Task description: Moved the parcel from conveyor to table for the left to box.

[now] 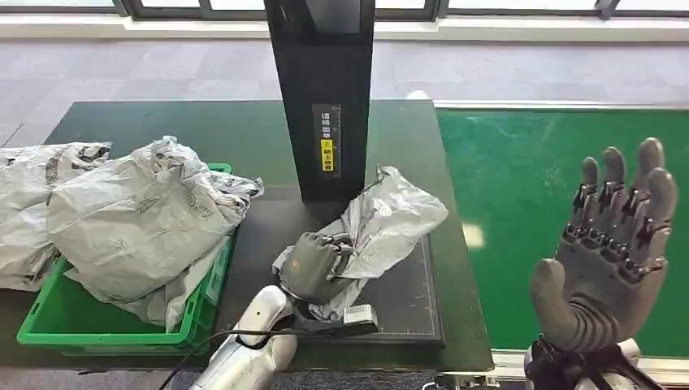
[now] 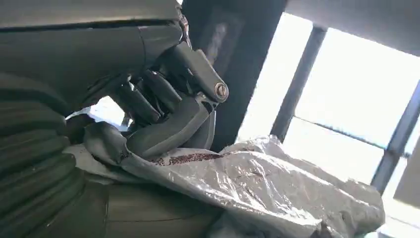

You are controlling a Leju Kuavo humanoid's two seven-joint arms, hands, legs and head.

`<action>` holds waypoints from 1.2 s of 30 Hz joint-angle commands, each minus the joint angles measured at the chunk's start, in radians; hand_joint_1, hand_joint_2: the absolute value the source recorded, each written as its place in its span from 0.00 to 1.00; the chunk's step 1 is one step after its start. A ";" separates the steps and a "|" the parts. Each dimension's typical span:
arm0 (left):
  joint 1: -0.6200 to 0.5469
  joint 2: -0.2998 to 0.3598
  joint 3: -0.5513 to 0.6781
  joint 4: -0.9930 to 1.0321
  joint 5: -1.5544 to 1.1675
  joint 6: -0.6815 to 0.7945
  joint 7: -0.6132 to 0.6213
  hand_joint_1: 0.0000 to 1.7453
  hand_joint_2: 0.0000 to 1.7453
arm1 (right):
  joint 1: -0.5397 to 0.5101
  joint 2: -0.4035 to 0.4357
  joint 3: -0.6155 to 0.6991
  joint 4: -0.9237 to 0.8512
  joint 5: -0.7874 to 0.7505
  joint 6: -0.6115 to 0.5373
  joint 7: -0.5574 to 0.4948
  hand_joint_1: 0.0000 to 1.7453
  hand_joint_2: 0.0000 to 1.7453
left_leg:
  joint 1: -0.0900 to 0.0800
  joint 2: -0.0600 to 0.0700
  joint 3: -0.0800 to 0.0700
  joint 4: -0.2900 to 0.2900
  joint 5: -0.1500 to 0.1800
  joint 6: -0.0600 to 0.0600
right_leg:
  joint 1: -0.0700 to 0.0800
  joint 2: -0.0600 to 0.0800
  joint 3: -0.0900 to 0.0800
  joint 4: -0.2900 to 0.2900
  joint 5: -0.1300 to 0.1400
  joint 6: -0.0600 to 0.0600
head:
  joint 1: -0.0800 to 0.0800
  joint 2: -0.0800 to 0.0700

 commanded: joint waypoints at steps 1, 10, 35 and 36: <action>0.105 0.048 0.058 -0.254 0.022 0.020 -0.027 1.00 1.00 | -0.004 -0.020 -0.057 0.009 -0.015 0.013 0.002 0.00 1.00 | 0.000 0.001 0.001 -0.001 0.000 0.000 | 0.001 0.000 0.001 -0.001 0.000 0.000 | 0.000 0.000; 0.142 0.059 0.075 -0.294 0.079 0.040 -0.070 1.00 1.00 | -0.002 -0.022 -0.068 0.015 -0.024 0.030 0.002 0.00 1.00 | 0.000 0.001 0.001 -0.001 0.000 0.000 | 0.001 0.000 0.002 -0.002 0.000 0.000 | 0.000 0.000; 0.264 0.052 0.505 -0.672 0.444 0.212 -0.267 1.00 1.00 | -0.014 -0.011 -0.051 0.031 0.003 -0.009 0.002 0.00 1.00 | 0.002 0.002 0.002 -0.002 -0.001 0.000 | 0.002 0.000 0.002 -0.001 -0.001 -0.002 | 0.000 0.000; 0.264 0.052 0.505 -0.672 0.444 0.212 -0.267 1.00 1.00 | -0.014 -0.011 -0.051 0.031 0.003 -0.009 0.002 0.00 1.00 | 0.002 0.000 0.001 -0.001 -0.001 0.000 | 0.002 -0.001 0.002 -0.001 -0.002 -0.002 | 0.000 0.000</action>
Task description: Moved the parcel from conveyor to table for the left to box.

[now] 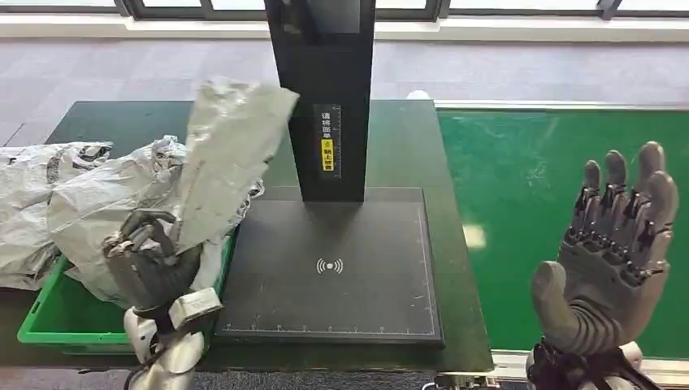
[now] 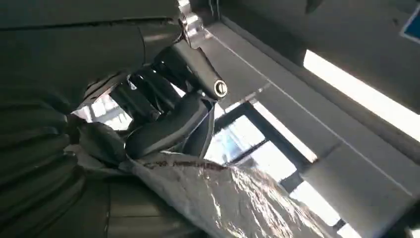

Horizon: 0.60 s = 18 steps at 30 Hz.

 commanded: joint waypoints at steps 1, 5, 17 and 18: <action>0.020 -0.005 0.133 -0.066 0.007 -0.005 -0.008 1.00 1.00 | -0.024 -0.005 -0.047 0.034 0.002 -0.002 0.002 0.00 1.00 | 0.000 0.000 0.001 0.000 0.000 0.001 | 0.000 -0.001 0.001 -0.001 0.000 0.000 | 0.000 0.000; 0.035 -0.021 0.229 -0.136 0.077 -0.005 -0.008 1.00 1.00 | -0.020 -0.006 -0.048 0.037 0.007 -0.015 0.002 0.00 1.00 | 0.000 0.002 0.001 0.000 -0.001 0.001 | 0.000 0.000 0.001 -0.001 0.000 0.000 | 0.000 0.000; -0.108 -0.007 0.341 0.267 -0.154 -0.039 0.205 1.00 1.00 | -0.020 -0.007 -0.037 0.045 0.012 -0.018 0.002 0.00 1.00 | -0.001 -0.003 0.004 -0.004 0.002 0.001 | -0.001 -0.005 0.005 -0.003 0.000 -0.001 | 0.000 0.000; -0.133 -0.010 0.335 0.324 -0.148 -0.082 0.239 1.00 1.00 | -0.017 -0.006 -0.035 0.042 0.013 -0.018 0.002 0.00 1.00 | -0.001 -0.004 0.002 -0.002 0.001 0.000 | 0.000 -0.005 0.003 -0.002 0.000 0.000 | 0.000 0.000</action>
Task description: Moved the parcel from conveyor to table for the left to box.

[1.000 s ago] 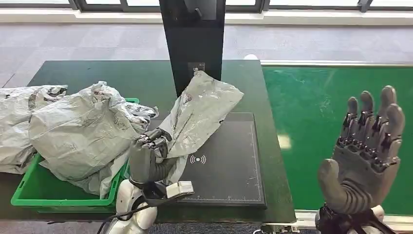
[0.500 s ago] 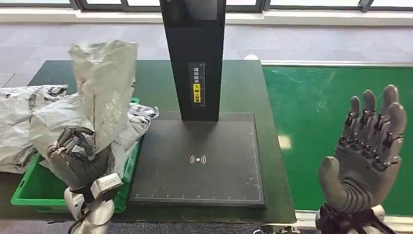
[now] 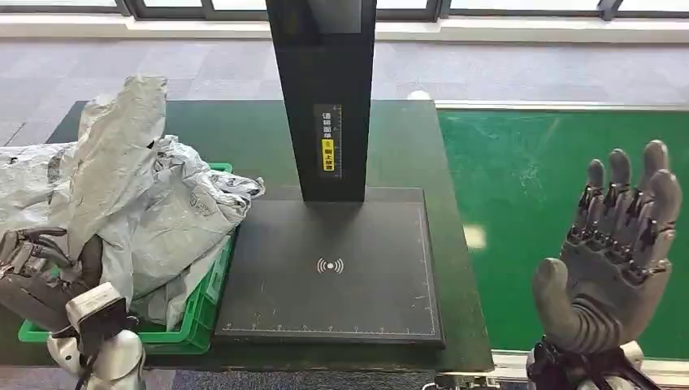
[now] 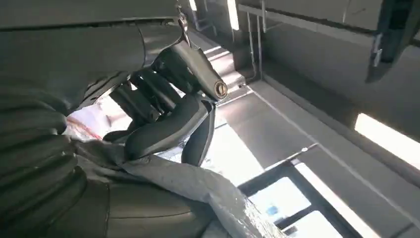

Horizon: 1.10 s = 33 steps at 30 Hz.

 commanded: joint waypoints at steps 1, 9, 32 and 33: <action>-0.163 -0.001 0.071 0.433 -0.254 -0.096 0.251 1.00 1.00 | -0.012 -0.007 -0.034 0.040 0.002 0.001 0.002 0.00 1.00 | 0.000 -0.004 0.003 -0.003 0.002 0.001 | 0.000 -0.006 0.005 -0.004 0.001 0.000 | 0.000 0.000; -0.229 0.031 0.134 0.668 -0.246 -0.133 0.336 0.00 1.00 | -0.037 -0.010 -0.022 0.063 0.003 0.010 0.002 0.00 1.00 | -0.004 -0.008 0.007 -0.004 0.003 0.001 | -0.004 -0.007 0.008 -0.002 0.000 0.002 | 0.000 0.000; -0.160 -0.031 0.141 0.493 -0.226 -0.154 0.340 0.00 0.00 | -0.065 -0.020 0.007 0.096 0.021 -0.018 0.002 0.00 1.00 | -0.003 -0.008 0.019 -0.010 0.004 -0.006 | -0.002 -0.007 0.018 -0.001 -0.002 -0.006 | 0.000 0.000; -0.160 -0.031 0.141 0.493 -0.226 -0.154 0.340 0.00 0.00 | -0.065 -0.020 0.007 0.096 0.021 -0.018 0.002 0.00 1.00 | -0.003 -0.008 0.018 -0.009 0.004 -0.006 | -0.002 -0.008 0.018 -0.001 -0.003 -0.005 | 0.000 0.000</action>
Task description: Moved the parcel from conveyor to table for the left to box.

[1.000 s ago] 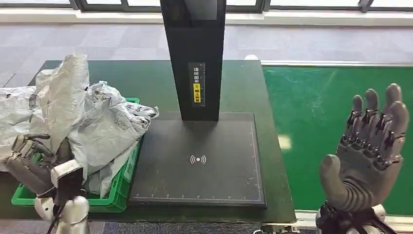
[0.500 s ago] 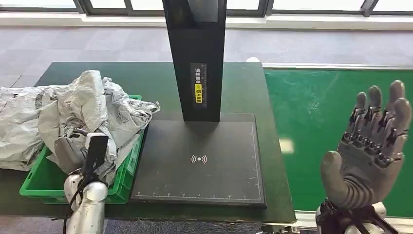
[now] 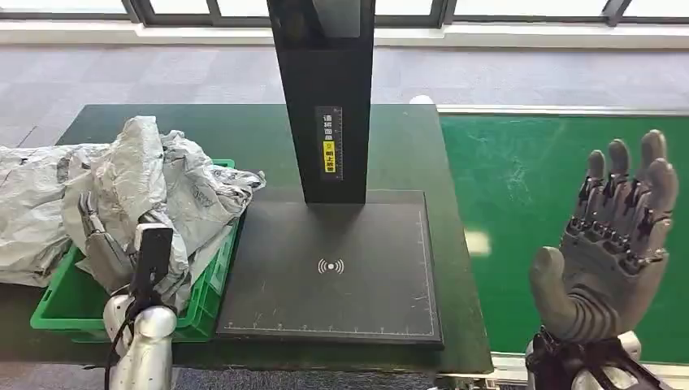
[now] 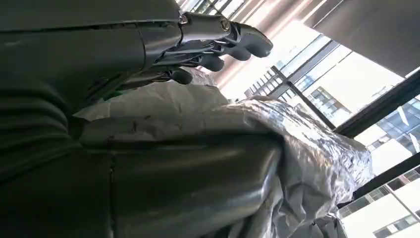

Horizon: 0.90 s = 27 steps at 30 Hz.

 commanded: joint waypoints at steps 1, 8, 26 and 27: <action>0.027 -0.019 0.020 0.030 0.001 -0.005 0.001 0.00 0.00 | -0.033 -0.020 0.007 0.073 -0.001 -0.002 0.001 0.00 1.00 | -0.001 0.003 0.000 -0.001 0.000 0.001 | -0.001 0.002 0.000 -0.001 0.000 0.000 | 0.000 0.000; 0.052 -0.017 -0.009 -0.008 0.000 -0.010 0.002 0.00 0.00 | -0.023 -0.031 0.011 0.060 -0.005 -0.018 0.001 0.00 1.00 | 0.000 0.005 -0.002 -0.002 0.000 0.002 | 0.000 0.003 -0.002 -0.003 0.002 0.000 | 0.000 0.000; 0.084 -0.041 -0.133 -0.171 0.181 -0.034 -0.183 0.00 0.00 | -0.002 -0.037 0.043 0.029 0.019 -0.079 0.001 0.00 1.00 | 0.001 0.002 -0.005 0.001 -0.001 0.002 | 0.001 0.001 -0.005 -0.001 0.001 0.000 | 0.000 0.000; 0.092 -0.044 -0.149 -0.202 0.253 -0.059 -0.238 0.00 0.00 | 0.001 -0.038 0.046 0.025 0.022 -0.086 0.001 0.00 1.00 | 0.001 0.003 -0.006 0.001 -0.002 0.002 | 0.001 0.002 -0.006 -0.002 0.000 0.000 | 0.000 0.000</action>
